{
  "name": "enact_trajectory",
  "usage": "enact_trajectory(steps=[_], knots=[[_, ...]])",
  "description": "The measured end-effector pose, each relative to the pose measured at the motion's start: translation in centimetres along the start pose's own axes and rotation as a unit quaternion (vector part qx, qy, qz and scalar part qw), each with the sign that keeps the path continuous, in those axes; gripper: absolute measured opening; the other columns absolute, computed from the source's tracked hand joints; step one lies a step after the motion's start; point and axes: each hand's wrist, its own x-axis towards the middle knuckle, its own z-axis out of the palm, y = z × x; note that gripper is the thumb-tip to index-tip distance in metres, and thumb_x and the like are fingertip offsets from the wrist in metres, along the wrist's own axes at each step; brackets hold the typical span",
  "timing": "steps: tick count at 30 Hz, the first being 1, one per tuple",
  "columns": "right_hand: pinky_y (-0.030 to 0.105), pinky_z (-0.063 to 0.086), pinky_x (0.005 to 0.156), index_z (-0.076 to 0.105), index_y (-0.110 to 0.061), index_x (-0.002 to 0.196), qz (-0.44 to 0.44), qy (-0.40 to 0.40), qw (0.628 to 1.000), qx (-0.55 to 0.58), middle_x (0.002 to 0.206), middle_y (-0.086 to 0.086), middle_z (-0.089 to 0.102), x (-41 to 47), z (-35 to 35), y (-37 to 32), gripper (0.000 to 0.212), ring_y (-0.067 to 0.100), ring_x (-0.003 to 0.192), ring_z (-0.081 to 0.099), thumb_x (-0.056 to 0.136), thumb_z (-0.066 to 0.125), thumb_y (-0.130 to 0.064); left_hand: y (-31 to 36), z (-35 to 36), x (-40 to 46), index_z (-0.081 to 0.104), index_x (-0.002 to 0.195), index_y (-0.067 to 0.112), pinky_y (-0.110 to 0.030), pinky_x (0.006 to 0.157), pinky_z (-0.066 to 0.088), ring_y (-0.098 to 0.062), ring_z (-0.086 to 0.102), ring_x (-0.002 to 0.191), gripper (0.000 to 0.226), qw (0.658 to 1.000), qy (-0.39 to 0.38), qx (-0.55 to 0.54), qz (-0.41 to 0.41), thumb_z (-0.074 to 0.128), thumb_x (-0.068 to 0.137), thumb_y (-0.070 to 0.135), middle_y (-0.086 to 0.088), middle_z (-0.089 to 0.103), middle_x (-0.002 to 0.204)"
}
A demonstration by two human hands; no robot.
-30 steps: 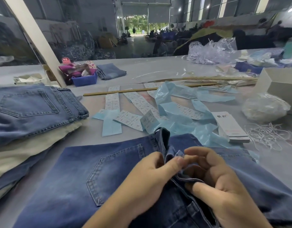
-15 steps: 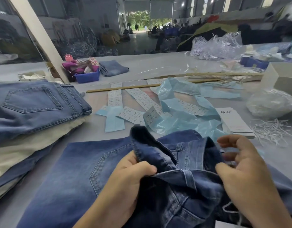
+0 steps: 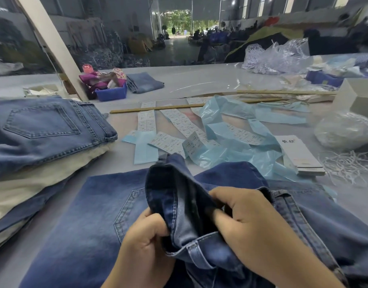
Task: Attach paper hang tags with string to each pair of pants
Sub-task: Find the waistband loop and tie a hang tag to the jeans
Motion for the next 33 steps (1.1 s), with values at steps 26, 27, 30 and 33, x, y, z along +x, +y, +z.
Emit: enact_trajectory(steps=[26, 27, 30, 33], knots=[[0.044, 0.051, 0.084, 0.073, -0.012, 0.099, 0.032, -0.034, 0.915, 0.400, 0.093, 0.015, 0.074, -0.1, 1.4, 3.2, 0.020, 0.024, 0.089, 0.068, 0.088, 0.058, -0.018, 1.4, 2.0, 2.7, 0.061, 0.074, 0.029, -0.028, 0.055, 0.046, -0.001, 0.060, 0.054, 0.037, 0.712, 0.200, 0.667, 0.096, 0.059, 0.068, 0.065, 0.011, 0.066, 0.060], [0.044, 0.050, 0.080, 0.073, -0.012, 0.098, 0.036, -0.028, 0.915, 0.400, 0.092, 0.017, 0.073, -0.1, 1.4, 3.3, 0.020, 0.023, 0.085, 0.066, 0.087, 0.059, -0.020, 1.4, 1.7, 2.8, 0.063, 0.072, 0.026, -0.036, 0.054, 0.047, -0.005, 0.059, 0.052, 0.030, 0.741, 0.198, 0.635, 0.086, 0.061, 0.070, 0.056, 0.007, 0.064, 0.057], [0.044, 0.046, 0.075, 0.072, -0.008, 0.096, 0.053, -0.006, 0.906, 0.420, 0.090, 0.026, 0.069, -0.1, 1.5, 3.6, 0.023, 0.027, 0.080, 0.062, 0.084, 0.059, -0.023, 1.4, 0.9, 2.7, 0.063, 0.072, 0.013, -0.061, 0.060, 0.049, -0.022, 0.056, 0.062, 0.024, 0.823, 0.191, 0.533, 0.037, 0.062, 0.074, 0.037, -0.025, 0.062, 0.072], [0.051, 0.049, 0.077, 0.072, -0.008, 0.097, 0.055, -0.002, 0.900, 0.431, 0.092, 0.027, 0.069, -0.1, 1.6, 3.6, 0.024, 0.034, 0.082, 0.064, 0.084, 0.059, -0.022, 1.4, 1.0, 1.9, 0.065, 0.078, 0.010, -0.067, 0.068, 0.047, -0.028, 0.056, 0.070, 0.039, 0.863, 0.171, 0.475, 0.010, 0.065, 0.074, 0.049, -0.034, 0.060, 0.083]])
